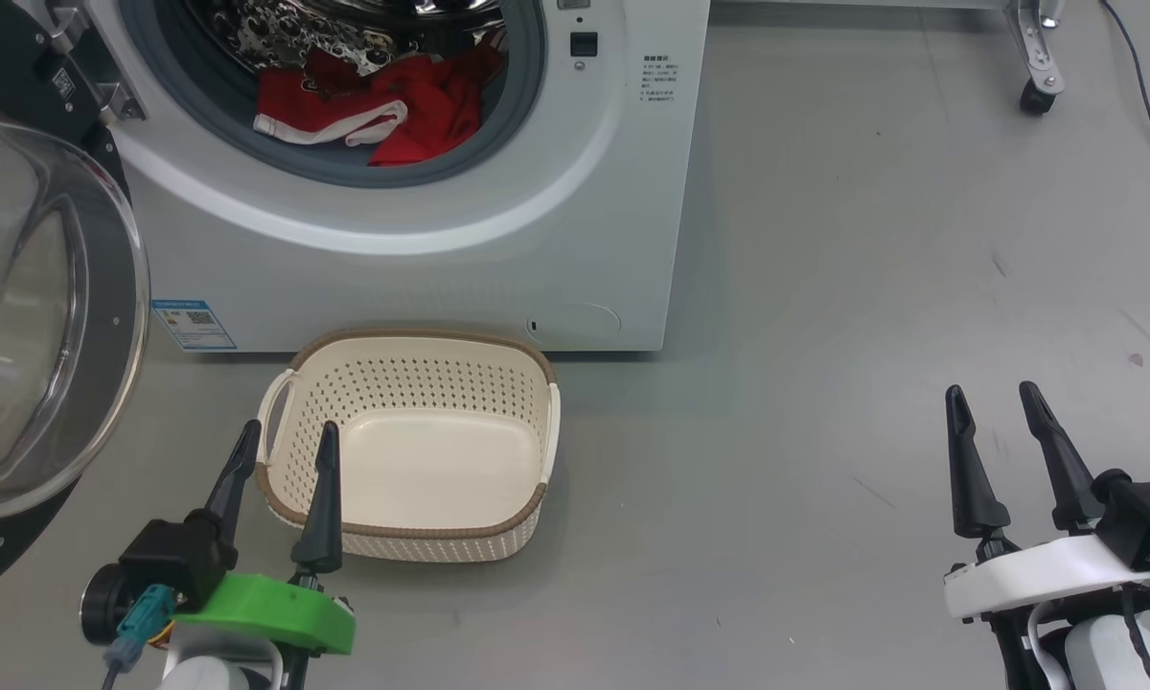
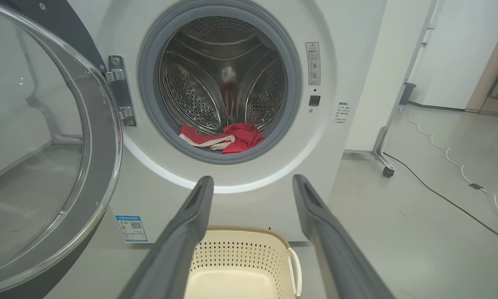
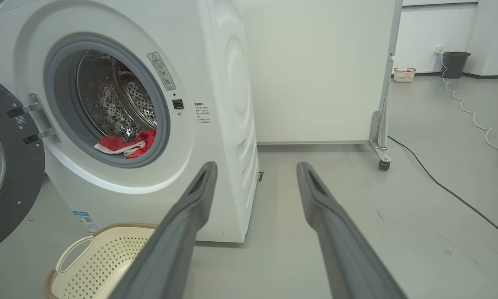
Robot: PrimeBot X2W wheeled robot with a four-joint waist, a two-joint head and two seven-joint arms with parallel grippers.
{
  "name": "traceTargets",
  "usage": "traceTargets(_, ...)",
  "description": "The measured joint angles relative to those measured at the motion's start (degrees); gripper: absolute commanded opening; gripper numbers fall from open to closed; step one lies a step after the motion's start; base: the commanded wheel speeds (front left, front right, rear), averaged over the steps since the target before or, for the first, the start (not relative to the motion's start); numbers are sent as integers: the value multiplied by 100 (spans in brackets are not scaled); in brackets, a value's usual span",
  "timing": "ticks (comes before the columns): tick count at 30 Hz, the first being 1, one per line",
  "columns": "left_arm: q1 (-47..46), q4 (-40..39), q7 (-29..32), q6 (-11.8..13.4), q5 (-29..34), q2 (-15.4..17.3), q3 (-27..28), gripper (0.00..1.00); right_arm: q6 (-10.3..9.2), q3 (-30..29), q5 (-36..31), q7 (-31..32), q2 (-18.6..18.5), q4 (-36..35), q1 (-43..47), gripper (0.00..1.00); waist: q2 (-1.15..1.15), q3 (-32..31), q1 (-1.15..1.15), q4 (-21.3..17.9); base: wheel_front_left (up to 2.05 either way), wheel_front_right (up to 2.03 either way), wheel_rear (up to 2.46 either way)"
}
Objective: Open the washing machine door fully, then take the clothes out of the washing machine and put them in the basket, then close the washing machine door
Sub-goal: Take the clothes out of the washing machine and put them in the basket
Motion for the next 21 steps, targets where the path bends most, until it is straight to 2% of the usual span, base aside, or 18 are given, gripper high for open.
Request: traceTargets(21, 0, -85, 0, -5, 103, -7, -57, 100, 1, -37, -1, 0, 22, 18, 1, 100, 0, 34, 0, 29, 131, -131, 0)
